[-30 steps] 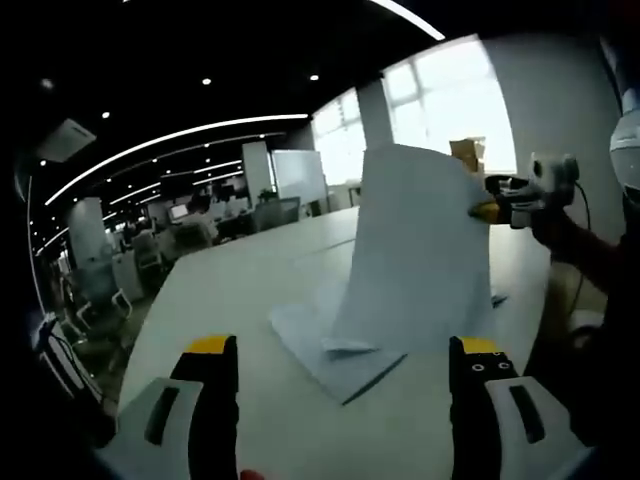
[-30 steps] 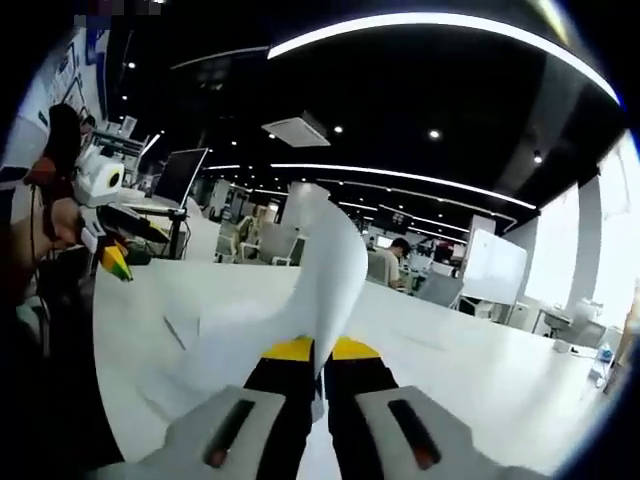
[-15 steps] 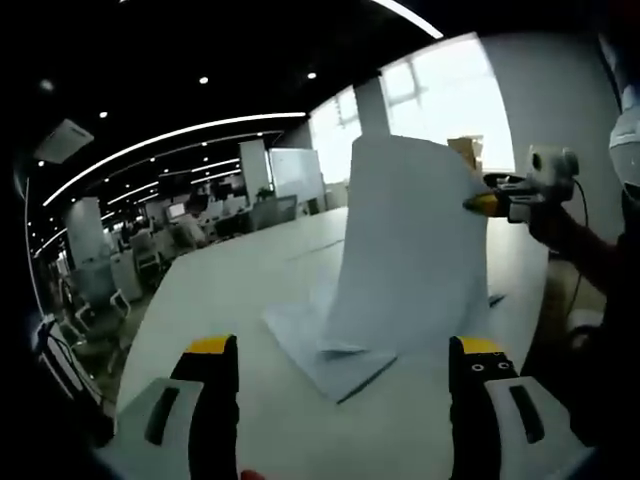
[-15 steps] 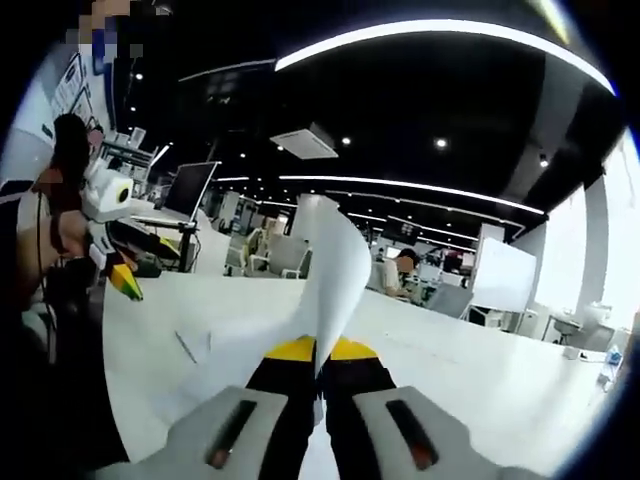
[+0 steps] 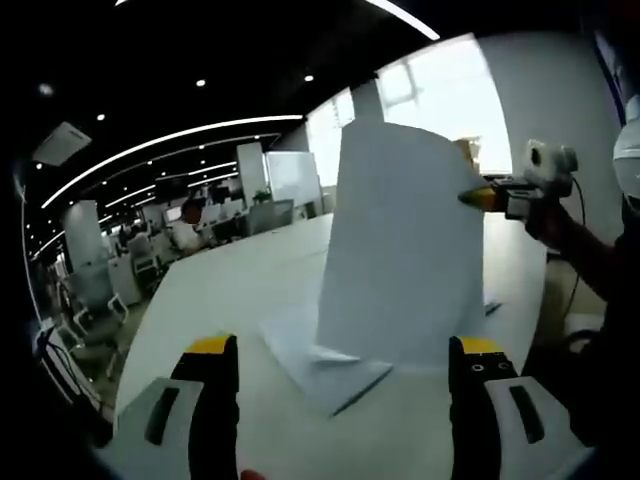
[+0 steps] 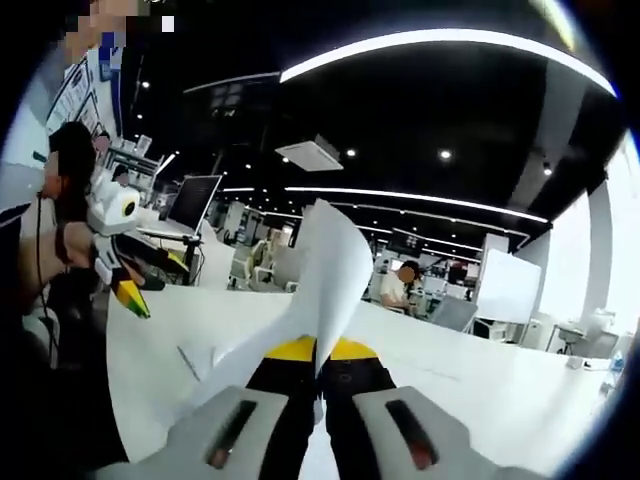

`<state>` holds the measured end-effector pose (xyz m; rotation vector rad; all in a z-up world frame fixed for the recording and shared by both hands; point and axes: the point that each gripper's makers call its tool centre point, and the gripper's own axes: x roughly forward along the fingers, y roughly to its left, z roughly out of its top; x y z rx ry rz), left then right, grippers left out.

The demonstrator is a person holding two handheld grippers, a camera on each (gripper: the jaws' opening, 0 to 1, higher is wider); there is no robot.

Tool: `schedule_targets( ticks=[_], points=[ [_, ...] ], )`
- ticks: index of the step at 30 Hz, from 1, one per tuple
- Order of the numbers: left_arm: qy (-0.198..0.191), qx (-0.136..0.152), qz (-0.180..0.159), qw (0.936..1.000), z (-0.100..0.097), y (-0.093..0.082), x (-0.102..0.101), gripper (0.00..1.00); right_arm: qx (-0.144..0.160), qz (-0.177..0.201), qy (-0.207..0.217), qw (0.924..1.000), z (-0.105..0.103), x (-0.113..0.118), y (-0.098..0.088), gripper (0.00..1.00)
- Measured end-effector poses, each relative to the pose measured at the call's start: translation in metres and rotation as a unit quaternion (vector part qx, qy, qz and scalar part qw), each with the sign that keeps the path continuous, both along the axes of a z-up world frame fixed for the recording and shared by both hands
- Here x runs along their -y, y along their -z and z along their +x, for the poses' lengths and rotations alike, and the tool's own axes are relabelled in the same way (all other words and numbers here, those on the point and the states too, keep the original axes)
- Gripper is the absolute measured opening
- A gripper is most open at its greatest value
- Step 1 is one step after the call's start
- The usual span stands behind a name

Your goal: Organize the stack of printing papers by aligning and flattening the scattered papers on the table

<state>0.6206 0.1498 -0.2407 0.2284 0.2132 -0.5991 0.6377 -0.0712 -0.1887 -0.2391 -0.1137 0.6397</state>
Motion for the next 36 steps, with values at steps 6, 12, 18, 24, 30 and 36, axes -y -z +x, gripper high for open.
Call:
schedule_targets(
  ticks=[6,12,18,24,30,36],
  points=[
    [0.004,0.005,0.001,1.0,0.0,-0.002,0.002,0.89,-0.001,0.012,-0.011,0.9999,0.001,-0.002,-0.006,0.0],
    [-0.002,-0.001,0.003,1.0,0.001,0.002,-0.001,0.88,0.001,0.022,-0.014,0.9996,0.005,-0.002,-0.013,0.0],
    [-0.01,0.003,0.001,1.0,0.002,-0.003,-0.008,0.88,0.004,0.032,-0.025,0.9992,0.006,-0.008,-0.022,0.0],
    [-0.013,0.012,-0.008,0.9998,0.002,-0.009,-0.011,0.88,0.012,0.029,-0.03,0.999,0.005,-0.015,-0.029,0.0],
    [-0.011,0.016,-0.011,0.9997,0.002,-0.011,-0.012,0.88,0.021,0.025,-0.031,0.999,0.004,-0.017,-0.04,0.0],
    [-0.01,0.019,-0.015,0.9996,0.002,-0.013,-0.012,0.88,0.024,0.015,-0.034,0.999,0.003,-0.02,-0.043,0.0]
  ],
)
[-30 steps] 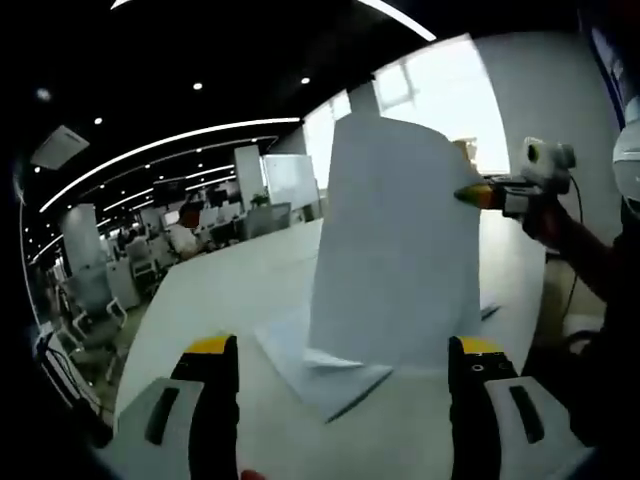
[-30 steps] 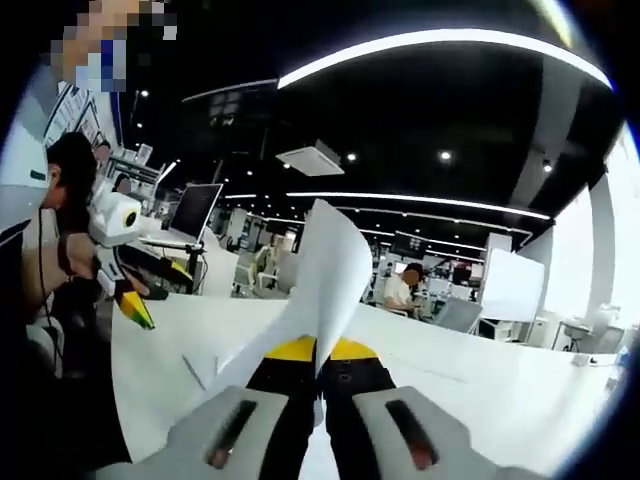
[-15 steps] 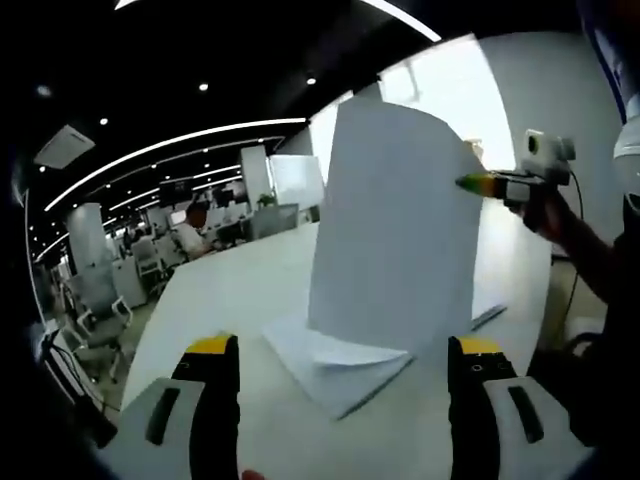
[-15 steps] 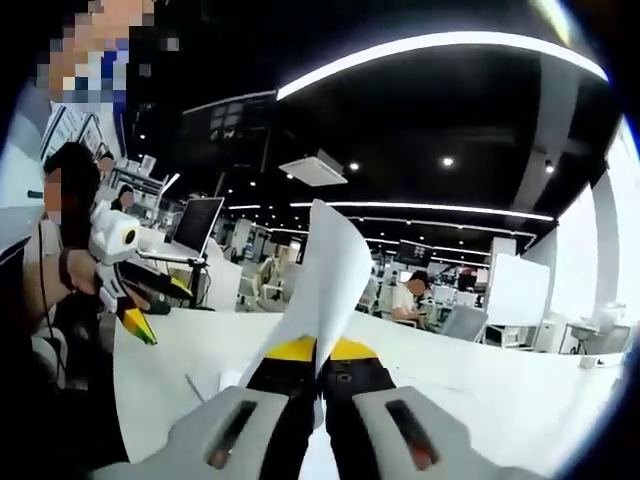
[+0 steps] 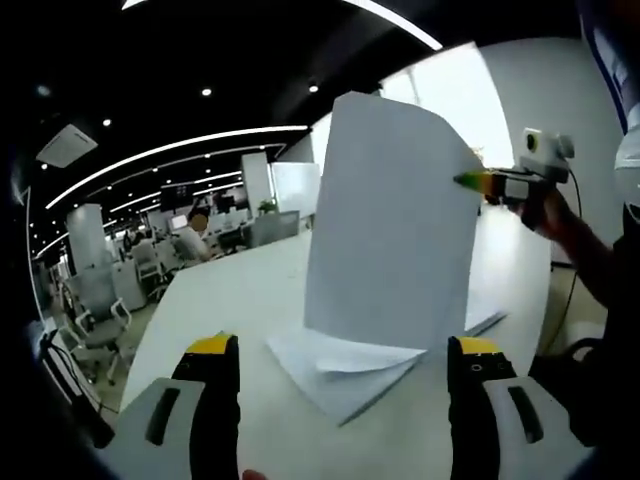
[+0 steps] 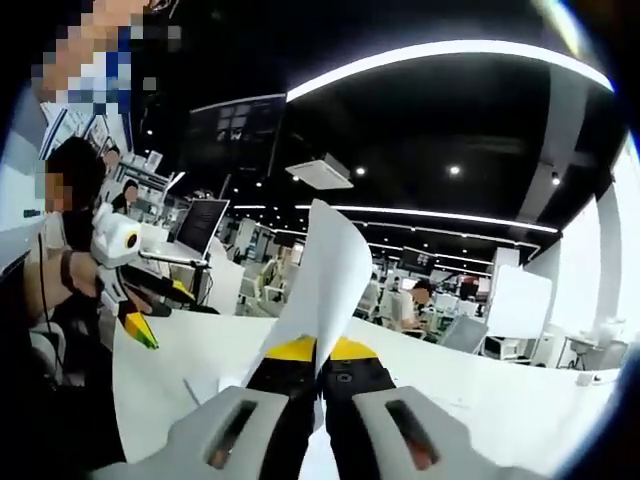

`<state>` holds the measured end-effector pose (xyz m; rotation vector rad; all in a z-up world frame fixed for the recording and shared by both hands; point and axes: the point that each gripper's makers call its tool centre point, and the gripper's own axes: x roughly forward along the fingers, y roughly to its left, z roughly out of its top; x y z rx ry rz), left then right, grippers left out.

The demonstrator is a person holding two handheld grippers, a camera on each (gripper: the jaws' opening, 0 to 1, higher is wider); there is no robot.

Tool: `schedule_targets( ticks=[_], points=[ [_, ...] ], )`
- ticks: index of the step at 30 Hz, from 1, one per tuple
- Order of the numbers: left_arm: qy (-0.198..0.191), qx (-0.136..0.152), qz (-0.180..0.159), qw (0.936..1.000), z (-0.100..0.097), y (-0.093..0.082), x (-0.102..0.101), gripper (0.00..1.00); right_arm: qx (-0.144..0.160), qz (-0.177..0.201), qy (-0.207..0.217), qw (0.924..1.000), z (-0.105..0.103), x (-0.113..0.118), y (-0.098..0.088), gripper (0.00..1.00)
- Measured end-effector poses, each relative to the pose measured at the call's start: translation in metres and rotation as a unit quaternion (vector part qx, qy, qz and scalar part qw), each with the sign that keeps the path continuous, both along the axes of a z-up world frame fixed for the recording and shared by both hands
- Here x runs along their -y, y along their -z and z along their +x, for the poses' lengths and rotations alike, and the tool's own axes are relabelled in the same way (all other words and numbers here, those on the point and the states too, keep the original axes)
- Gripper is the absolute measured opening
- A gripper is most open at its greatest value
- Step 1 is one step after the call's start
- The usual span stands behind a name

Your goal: Organize the stack of printing papers by aligning and flattening the scattered papers on the table

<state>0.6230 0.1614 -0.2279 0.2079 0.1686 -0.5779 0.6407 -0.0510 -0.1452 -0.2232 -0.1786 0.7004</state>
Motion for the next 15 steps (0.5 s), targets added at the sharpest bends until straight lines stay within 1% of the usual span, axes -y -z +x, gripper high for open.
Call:
schedule_targets(
  ticks=[2,3,5,6,7,10,12,15],
  points=[
    [0.0,0.0,0.0,1.0,0.0,0.0,0.0,0.88,0.001,-0.002,0.0,1.0,0.0,0.0,0.0,0.0],
    [0.001,0.002,-0.001,1.0,0.0,0.0,0.001,0.88,-0.003,-0.015,-0.007,0.9999,0.001,-0.004,0.005,0.0],
    [0.0,0.003,0.0,1.0,0.0,0.0,0.0,0.88,-0.007,-0.021,-0.007,0.9997,0.002,-0.005,0.009,0.0],
    [0.001,0.011,0.004,0.9999,-0.001,-0.003,0.0,0.88,-0.007,-0.022,-0.007,0.9997,0.001,-0.005,0.01,0.0],
    [0.001,0.012,0.003,0.9999,-0.001,-0.004,0.0,0.88,-0.006,-0.023,-0.008,0.9997,0.001,-0.006,0.01,0.0],
    [0.001,0.01,-0.001,0.9999,-0.002,-0.004,0.0,0.88,0.002,-0.027,-0.01,0.9996,-0.002,-0.008,0.005,0.0],
    [-0.001,0.009,0.001,1.0,-0.001,-0.003,-0.002,0.88,0.015,-0.034,-0.012,0.9992,-0.005,-0.01,-0.001,0.0],
    [-0.001,0.012,-0.001,0.9999,-0.001,-0.006,-0.002,0.88,0.022,-0.039,-0.013,0.9989,-0.006,-0.011,-0.005,0.0]
  ],
)
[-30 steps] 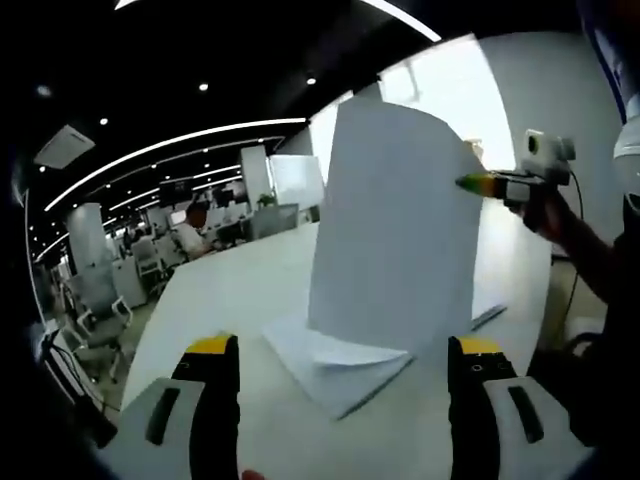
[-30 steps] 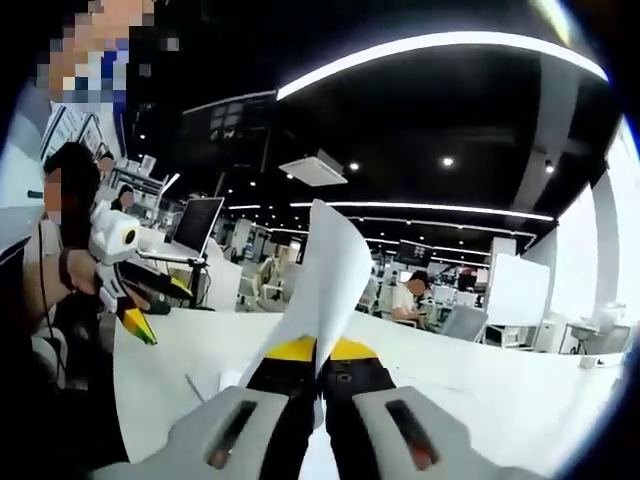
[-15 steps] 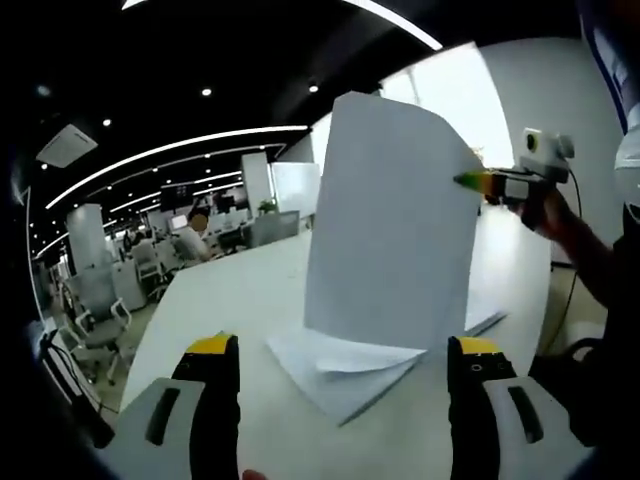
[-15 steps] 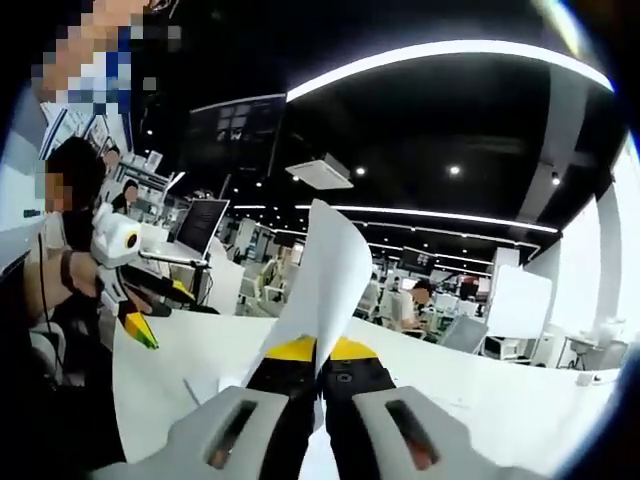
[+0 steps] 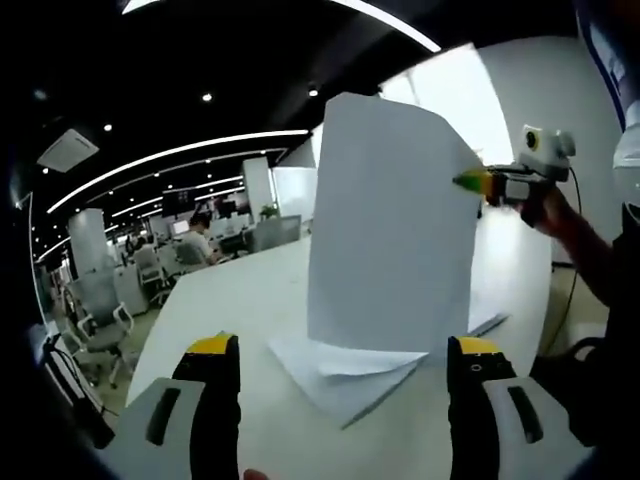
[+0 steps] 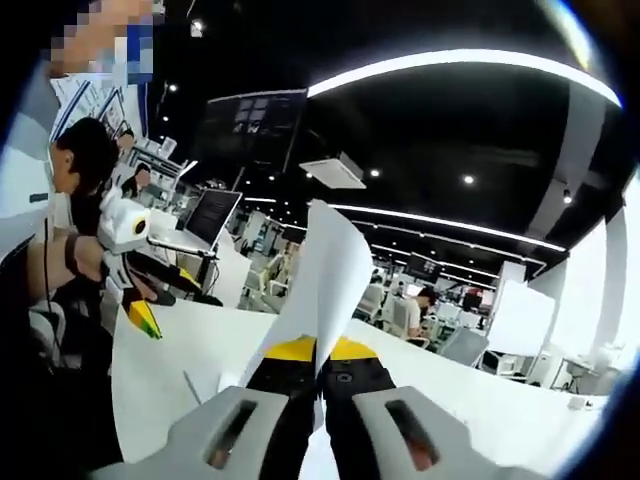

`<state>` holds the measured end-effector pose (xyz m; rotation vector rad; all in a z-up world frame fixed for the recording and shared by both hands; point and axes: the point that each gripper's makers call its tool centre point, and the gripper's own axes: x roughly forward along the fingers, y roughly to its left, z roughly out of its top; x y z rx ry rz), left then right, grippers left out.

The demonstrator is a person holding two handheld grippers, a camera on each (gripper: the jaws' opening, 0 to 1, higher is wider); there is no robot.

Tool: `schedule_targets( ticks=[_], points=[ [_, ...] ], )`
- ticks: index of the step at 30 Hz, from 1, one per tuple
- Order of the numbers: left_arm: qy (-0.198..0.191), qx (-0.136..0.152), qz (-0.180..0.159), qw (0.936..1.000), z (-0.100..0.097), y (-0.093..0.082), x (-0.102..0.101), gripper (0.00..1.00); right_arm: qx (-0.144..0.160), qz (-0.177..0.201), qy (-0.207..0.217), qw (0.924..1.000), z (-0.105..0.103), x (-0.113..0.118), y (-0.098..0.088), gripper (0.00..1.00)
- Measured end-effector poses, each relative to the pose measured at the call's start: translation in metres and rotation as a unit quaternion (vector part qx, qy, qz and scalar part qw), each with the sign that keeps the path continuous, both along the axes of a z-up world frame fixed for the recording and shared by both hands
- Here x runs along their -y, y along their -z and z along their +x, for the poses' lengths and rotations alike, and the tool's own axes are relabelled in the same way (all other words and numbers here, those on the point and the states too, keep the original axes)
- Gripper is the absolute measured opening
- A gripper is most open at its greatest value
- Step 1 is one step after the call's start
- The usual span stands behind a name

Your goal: Organize the stack of printing papers by aligning and flattening the scattered papers on the table

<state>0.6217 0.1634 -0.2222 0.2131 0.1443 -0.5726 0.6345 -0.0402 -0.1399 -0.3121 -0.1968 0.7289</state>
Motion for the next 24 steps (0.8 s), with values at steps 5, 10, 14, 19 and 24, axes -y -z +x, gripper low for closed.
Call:
schedule_targets(
  ticks=[5,10,14,19,24],
  points=[
    [0.0,0.004,-0.005,1.0,0.001,-0.003,0.0,0.88,0.006,-0.003,-0.006,1.0,-0.003,-0.002,-0.003,0.0],
    [-0.003,0.008,-0.008,0.9999,0.001,-0.005,-0.002,0.88,0.012,-0.007,-0.007,0.9999,-0.006,-0.004,-0.005,0.0],
    [0.016,0.004,-0.046,0.9988,-0.003,-0.011,0.006,0.87,0.018,-0.01,-0.014,0.9997,-0.01,-0.007,-0.008,0.0],
    [0.001,0.014,-0.016,0.9998,-0.002,-0.009,0.001,0.88,0.021,-0.015,-0.024,0.9994,-0.014,-0.012,-0.007,0.0],
    [0.002,0.011,-0.031,0.9995,-0.002,-0.009,-0.002,0.88,0.021,-0.018,-0.024,0.9993,-0.014,-0.013,-0.006,0.0]
  ],
)
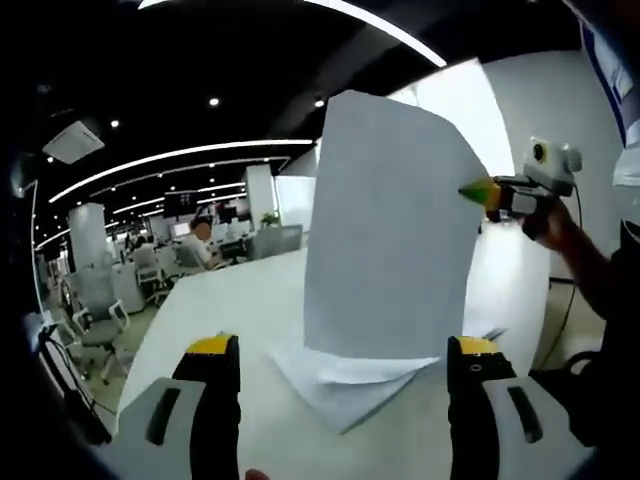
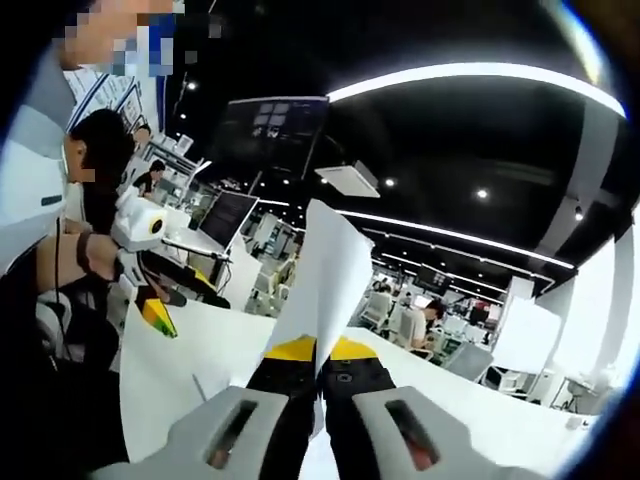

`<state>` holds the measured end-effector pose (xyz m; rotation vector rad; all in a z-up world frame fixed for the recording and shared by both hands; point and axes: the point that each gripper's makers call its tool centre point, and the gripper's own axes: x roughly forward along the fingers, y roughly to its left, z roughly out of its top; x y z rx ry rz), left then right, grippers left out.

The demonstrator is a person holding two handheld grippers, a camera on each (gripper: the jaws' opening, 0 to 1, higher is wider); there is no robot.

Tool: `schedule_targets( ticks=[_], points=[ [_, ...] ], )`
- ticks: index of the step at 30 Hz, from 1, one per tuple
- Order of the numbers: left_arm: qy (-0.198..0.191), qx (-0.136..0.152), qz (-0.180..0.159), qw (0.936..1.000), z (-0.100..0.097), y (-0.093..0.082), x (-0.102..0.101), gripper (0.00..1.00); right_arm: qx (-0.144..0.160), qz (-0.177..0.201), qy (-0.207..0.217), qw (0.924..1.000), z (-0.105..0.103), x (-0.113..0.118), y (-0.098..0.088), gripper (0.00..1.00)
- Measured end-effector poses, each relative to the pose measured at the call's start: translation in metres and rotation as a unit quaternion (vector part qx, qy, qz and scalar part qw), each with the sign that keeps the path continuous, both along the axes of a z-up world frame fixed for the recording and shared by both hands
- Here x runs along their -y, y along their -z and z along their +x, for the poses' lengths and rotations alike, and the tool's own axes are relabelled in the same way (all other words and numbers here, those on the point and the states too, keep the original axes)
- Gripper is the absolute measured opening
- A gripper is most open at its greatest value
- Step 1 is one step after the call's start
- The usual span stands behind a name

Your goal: Organize the stack of printing papers by aligning and flattening the scattered papers on the table

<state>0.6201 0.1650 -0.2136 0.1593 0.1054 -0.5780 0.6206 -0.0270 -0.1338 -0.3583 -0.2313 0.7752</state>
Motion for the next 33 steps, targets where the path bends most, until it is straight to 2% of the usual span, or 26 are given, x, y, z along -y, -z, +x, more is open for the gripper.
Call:
schedule_targets(
  ticks=[3,4,13,23,25,33],
  points=[
    [-0.001,-0.001,-0.001,1.0,0.0,0.001,0.0,0.88,0.001,0.0,0.0,1.0,0.0,0.0,-0.001,0.0],
    [-0.005,-0.001,0.0,1.0,0.001,0.002,-0.004,0.88,0.011,-0.004,-0.019,0.9997,0.0,-0.004,-0.002,0.0],
    [-0.005,0.006,-0.011,0.9999,0.002,-0.003,-0.007,0.88,0.003,0.004,-0.03,0.9995,0.003,-0.01,-0.004,0.0],
    [-0.005,0.009,-0.023,0.9997,0.0,-0.007,-0.009,0.88,-0.017,0.036,-0.05,0.998,0.002,-0.01,-0.009,0.0],
    [-0.008,0.009,-0.019,0.9997,0.0,-0.006,-0.01,0.88,-0.03,0.041,-0.054,0.9972,0.001,-0.01,-0.009,0.0],
    [-0.014,0.01,-0.019,0.9997,0.0,-0.006,-0.013,0.88,-0.018,0.032,-0.056,0.9978,-0.001,-0.01,-0.014,0.0]
  ],
)
